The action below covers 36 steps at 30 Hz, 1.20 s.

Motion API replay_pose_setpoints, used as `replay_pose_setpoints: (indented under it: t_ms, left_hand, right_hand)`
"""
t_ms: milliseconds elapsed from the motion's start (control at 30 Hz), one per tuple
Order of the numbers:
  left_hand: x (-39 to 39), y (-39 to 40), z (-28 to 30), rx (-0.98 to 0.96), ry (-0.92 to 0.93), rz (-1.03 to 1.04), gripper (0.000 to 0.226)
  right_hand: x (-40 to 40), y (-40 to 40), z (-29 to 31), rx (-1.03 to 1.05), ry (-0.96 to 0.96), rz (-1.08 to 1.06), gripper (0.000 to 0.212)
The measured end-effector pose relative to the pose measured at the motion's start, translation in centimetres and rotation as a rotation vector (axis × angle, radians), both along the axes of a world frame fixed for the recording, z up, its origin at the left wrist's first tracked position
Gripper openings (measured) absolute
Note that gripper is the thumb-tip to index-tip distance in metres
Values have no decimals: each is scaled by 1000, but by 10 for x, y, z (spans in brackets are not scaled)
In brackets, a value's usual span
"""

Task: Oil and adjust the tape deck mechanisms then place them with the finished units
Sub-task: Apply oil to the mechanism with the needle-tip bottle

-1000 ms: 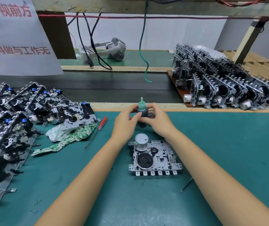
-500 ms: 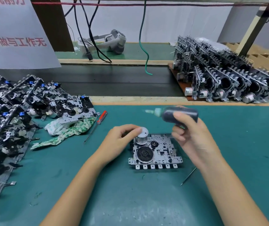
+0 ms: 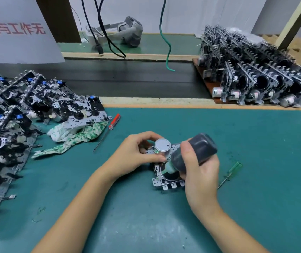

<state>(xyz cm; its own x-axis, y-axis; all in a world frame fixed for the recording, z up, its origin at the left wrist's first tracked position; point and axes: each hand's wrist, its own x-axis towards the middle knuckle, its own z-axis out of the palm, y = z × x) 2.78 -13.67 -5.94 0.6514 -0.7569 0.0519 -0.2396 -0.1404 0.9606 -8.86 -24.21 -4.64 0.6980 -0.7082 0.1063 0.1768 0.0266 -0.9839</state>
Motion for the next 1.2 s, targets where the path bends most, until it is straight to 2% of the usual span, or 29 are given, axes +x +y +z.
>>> replay_pose_setpoints:
  t_ms: [133, 300, 567, 967, 1200]
  left_hand:
    - [2, 0, -2, 8, 18, -7, 32]
    - [1, 1, 0, 11, 39, -3, 30]
    - [0, 1, 2, 15, 33, -1, 31]
    - [-2, 0, 3, 16, 20, 3, 31]
    - [-2, 0, 3, 34, -9, -1, 33]
  right_hand:
    - [1, -6, -8, -85, -22, -62, 37]
    - [4, -7, -12, -128, 28, -27, 43]
    - [6, -8, -14, -191, 36, -16, 38]
    - [6, -8, -14, -159, 9, 19, 32]
    - [3, -10, -4, -130, -83, 13, 33]
